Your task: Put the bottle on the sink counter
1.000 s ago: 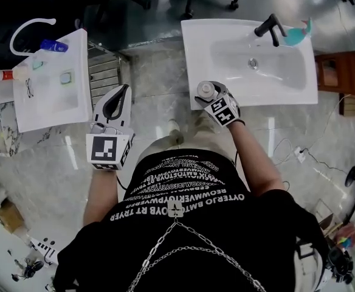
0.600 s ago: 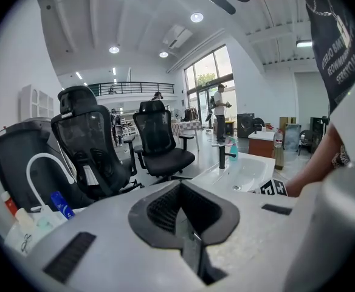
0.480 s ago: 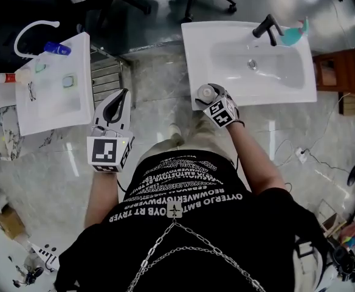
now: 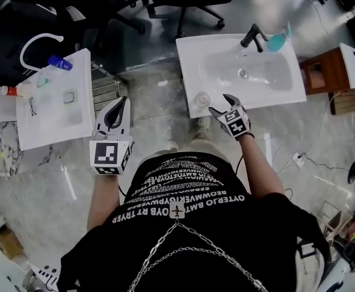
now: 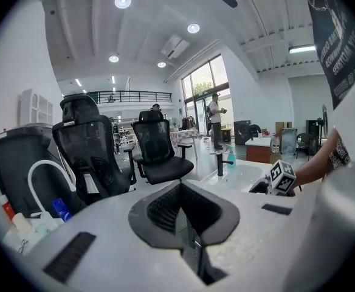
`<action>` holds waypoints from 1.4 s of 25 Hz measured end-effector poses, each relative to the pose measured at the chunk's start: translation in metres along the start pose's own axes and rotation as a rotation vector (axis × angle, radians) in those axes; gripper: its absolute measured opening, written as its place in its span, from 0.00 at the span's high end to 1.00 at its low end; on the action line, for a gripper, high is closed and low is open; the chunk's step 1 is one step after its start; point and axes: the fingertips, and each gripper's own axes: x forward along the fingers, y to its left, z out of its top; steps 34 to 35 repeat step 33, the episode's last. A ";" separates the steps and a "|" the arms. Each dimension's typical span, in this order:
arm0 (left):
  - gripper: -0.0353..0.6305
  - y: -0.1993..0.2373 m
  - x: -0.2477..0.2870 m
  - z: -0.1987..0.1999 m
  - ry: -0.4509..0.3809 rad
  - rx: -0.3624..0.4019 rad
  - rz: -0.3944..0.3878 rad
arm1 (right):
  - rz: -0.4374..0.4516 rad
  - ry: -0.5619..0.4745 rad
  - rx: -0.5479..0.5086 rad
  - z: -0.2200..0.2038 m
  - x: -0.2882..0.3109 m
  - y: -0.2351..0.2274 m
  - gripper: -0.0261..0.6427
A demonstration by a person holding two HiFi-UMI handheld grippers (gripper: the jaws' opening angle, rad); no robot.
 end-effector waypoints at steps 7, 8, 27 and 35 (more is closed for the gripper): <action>0.94 -0.009 -0.008 0.013 -0.064 0.018 -0.077 | -0.246 -0.293 0.105 0.086 -0.153 -0.037 0.97; 0.94 -0.013 -0.007 0.017 -0.078 0.021 -0.094 | -0.269 -0.341 0.097 0.103 -0.176 -0.035 0.97; 0.94 -0.104 -0.046 0.053 -0.202 0.069 -0.258 | -0.282 -0.561 0.000 0.157 -0.328 0.050 0.97; 0.94 -0.150 -0.086 0.059 -0.212 0.088 -0.205 | -0.243 -0.588 0.003 0.110 -0.369 0.056 0.97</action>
